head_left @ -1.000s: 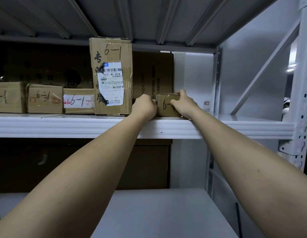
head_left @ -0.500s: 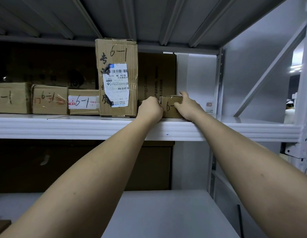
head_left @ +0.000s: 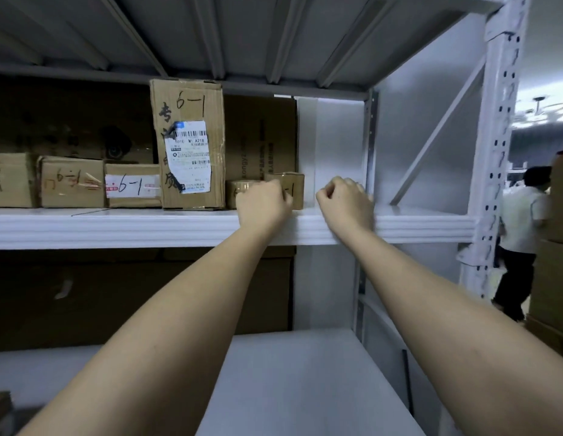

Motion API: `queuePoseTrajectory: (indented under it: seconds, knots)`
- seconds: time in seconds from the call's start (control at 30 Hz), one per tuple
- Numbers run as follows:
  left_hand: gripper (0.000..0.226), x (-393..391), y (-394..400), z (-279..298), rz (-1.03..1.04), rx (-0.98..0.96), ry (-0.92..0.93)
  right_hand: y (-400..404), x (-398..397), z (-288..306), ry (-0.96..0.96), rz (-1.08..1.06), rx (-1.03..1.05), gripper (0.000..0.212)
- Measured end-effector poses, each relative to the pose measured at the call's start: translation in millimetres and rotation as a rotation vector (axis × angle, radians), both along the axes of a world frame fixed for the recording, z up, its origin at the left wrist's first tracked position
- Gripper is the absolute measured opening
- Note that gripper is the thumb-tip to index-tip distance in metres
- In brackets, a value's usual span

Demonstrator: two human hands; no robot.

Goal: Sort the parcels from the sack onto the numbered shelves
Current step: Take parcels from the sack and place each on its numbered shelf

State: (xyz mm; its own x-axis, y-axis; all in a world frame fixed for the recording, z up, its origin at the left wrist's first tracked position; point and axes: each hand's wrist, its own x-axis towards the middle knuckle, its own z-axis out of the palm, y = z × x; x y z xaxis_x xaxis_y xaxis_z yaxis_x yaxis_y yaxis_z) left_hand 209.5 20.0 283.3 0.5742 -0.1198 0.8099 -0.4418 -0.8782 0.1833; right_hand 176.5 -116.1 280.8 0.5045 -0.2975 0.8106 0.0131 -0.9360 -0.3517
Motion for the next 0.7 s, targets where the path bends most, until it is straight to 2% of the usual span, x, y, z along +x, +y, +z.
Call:
queuePoseTrajectory:
  seconds: [0.23, 0.37, 0.5, 0.7]
  knots:
    - [0.019, -88.0, -63.9, -29.5, -0.102, -0.082, -0.009, -57.7, -86.9, -33.6, 0.050, 0.083, 0.066, 0.010]
    - [0.018, -144.0, -116.7, -64.4, -0.163, -0.106, 0.123, -112.6, -143.9, -68.5, 0.159, 0.077, 0.090, 0.015]
    - [0.024, -193.7, -174.5, -106.2, -0.201, -0.057, 0.251, -168.5, -202.4, -107.9, 0.281, -0.002, 0.132, 0.015]
    - [0.024, -239.7, -256.8, -169.7, -0.267, 0.062, 0.453, -235.6, -260.0, -171.2, 0.364, -0.098, 0.183, 0.017]
